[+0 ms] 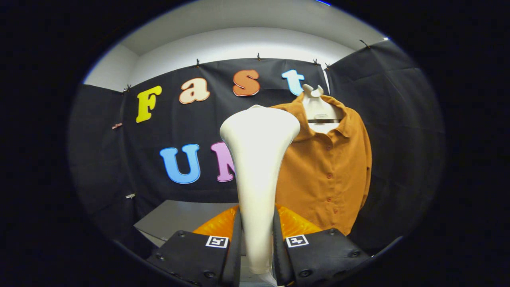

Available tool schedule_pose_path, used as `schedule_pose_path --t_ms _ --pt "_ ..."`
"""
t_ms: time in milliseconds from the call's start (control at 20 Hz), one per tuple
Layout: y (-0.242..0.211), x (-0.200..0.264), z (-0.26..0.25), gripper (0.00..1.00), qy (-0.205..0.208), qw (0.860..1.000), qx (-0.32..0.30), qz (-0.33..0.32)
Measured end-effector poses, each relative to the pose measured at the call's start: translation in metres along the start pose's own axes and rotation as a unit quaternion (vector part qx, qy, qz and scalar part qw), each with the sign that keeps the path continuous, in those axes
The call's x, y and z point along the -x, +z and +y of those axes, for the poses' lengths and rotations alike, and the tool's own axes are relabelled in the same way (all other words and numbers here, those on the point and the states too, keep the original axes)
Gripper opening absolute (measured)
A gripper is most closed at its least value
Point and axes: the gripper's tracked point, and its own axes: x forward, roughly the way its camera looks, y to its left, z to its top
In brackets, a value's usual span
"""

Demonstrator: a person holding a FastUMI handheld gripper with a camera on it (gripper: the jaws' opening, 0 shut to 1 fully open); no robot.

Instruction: Iron the clothes twice with a garment steamer, once on the left side and once on the right side.

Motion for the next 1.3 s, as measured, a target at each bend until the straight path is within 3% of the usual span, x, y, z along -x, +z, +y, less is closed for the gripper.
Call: schedule_pose_path --t_ms 500,1300 --pt "-0.013 0.018 0.101 0.38 0.068 0.998 0.004 0.003" --pt "-0.039 0.036 0.128 0.37 0.099 0.995 0.013 0.025"
